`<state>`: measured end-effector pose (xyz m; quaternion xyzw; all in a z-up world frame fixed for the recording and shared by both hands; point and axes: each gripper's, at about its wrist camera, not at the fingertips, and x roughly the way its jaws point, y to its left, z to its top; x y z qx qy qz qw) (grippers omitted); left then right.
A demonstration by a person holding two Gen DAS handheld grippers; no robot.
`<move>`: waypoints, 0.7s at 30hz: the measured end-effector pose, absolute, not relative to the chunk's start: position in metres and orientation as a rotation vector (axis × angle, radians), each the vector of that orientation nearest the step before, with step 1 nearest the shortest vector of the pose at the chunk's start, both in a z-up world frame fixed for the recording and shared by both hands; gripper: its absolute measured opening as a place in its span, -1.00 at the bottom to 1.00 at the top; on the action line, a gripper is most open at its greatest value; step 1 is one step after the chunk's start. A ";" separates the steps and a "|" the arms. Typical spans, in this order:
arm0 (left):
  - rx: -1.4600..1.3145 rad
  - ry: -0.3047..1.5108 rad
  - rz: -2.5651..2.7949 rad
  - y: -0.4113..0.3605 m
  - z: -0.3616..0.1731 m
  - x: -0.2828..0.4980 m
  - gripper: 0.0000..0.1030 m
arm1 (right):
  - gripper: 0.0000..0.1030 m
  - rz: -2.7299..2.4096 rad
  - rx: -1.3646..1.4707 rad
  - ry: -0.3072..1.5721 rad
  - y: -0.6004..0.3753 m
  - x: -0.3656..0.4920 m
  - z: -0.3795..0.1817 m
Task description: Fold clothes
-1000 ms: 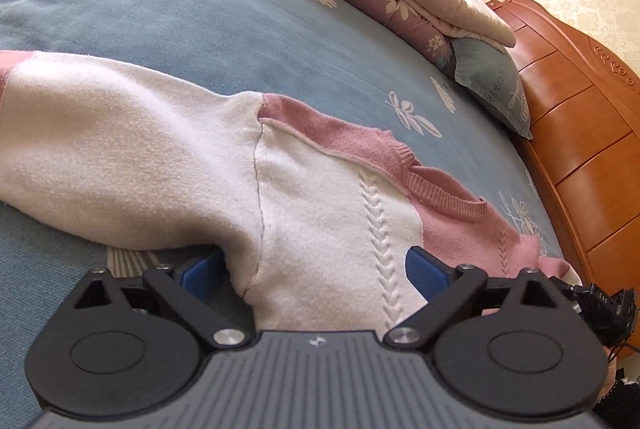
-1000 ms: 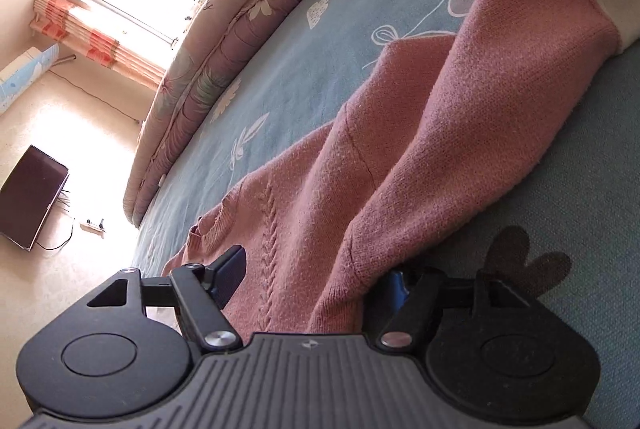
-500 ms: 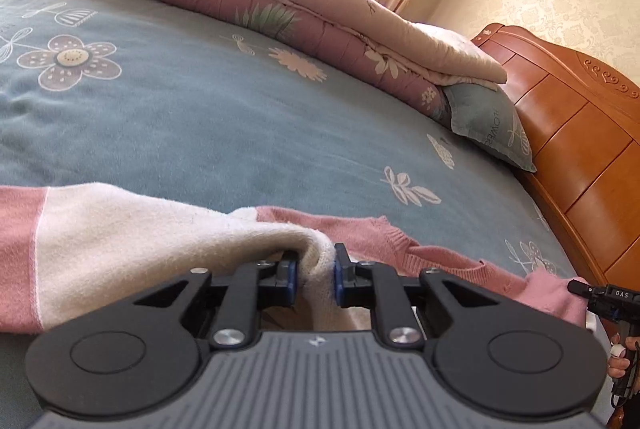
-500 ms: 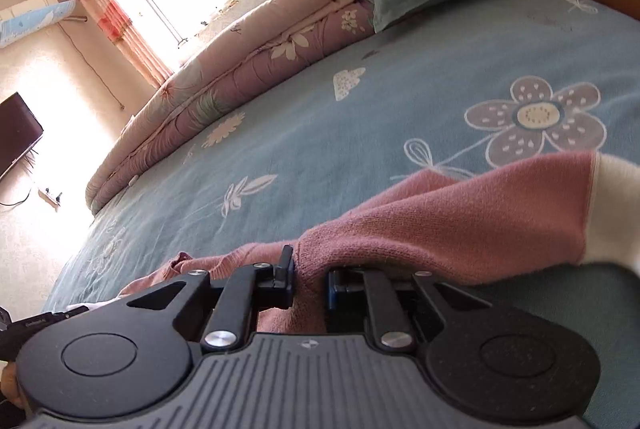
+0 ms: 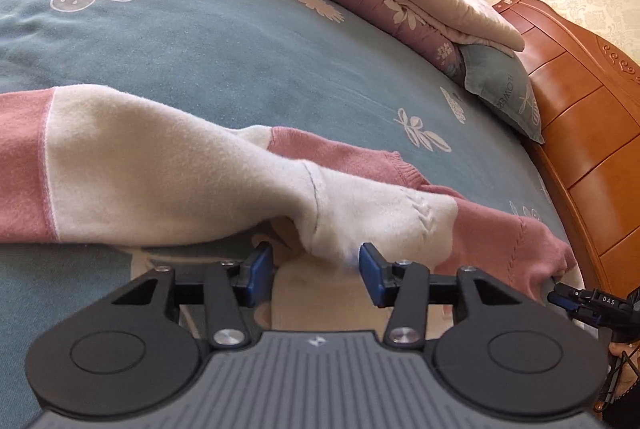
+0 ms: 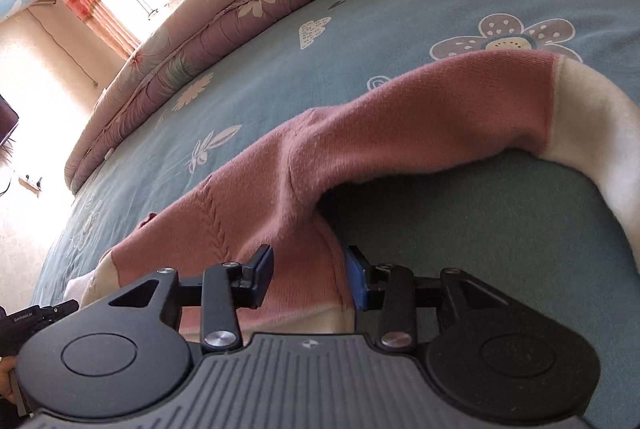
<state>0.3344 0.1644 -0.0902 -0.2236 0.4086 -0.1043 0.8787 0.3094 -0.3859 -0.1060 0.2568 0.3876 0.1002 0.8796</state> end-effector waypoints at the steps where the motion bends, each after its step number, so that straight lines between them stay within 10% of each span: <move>1: -0.459 0.859 -0.225 0.163 -0.088 0.323 -0.03 | 0.04 0.219 0.526 0.810 -0.385 0.295 -0.102; 7: -0.498 0.887 -0.218 0.158 -0.081 0.255 0.10 | 0.42 0.283 0.488 0.820 -0.366 0.223 -0.088; 21: -0.686 0.921 -0.145 0.149 -0.081 0.164 0.11 | 0.62 0.378 0.545 0.824 -0.285 0.123 -0.069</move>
